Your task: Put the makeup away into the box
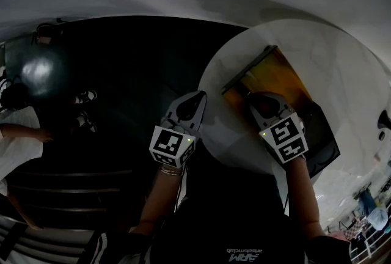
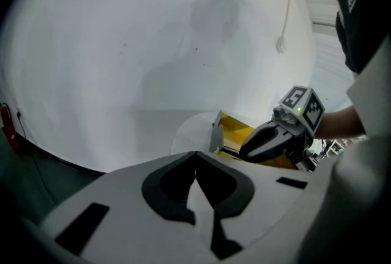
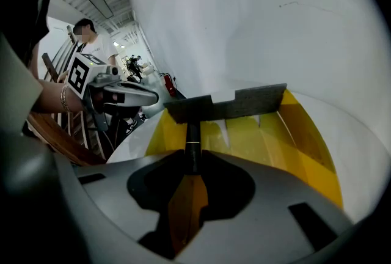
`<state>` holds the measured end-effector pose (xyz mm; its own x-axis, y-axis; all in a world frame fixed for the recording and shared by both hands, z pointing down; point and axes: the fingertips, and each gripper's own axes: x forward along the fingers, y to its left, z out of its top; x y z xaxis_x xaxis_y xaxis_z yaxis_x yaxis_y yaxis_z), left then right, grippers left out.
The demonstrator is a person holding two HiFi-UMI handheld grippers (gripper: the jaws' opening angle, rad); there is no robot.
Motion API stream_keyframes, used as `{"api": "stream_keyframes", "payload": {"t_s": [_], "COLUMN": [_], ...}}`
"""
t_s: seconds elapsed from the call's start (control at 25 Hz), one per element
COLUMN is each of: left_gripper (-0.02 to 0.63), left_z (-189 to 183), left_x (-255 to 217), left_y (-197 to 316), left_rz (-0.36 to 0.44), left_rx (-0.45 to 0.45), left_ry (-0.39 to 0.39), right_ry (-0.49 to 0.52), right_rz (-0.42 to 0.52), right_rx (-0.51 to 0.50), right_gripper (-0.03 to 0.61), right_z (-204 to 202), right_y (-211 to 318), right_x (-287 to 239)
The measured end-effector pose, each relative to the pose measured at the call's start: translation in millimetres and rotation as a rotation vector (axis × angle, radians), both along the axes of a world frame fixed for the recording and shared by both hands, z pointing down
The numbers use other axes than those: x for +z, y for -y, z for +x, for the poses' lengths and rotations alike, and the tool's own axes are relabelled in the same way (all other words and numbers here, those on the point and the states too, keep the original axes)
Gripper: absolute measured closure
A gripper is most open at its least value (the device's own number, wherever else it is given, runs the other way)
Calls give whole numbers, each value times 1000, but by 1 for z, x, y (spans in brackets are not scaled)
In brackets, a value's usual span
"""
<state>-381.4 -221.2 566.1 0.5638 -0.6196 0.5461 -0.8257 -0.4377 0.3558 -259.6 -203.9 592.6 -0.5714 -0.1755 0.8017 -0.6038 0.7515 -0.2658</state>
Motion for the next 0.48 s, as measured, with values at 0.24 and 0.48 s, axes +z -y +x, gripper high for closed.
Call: {"api": "stream_keyframes", "payload": {"t_s": [0.24,0.48], "left_gripper": [597,597], "left_z": [-2,-3], "left_x": [-5,-8], "left_y": [1,-1], "left_rz": [12,15], "left_rx": [-3,0], "left_ry": [0,4], "right_ry": [1,19], "right_rz": [-4,5], "right_rx": [21,39], "right_gripper": [474,460], "right_z": [-1,-2], "right_y": [0,1], "right_x": [-2,-8]}}
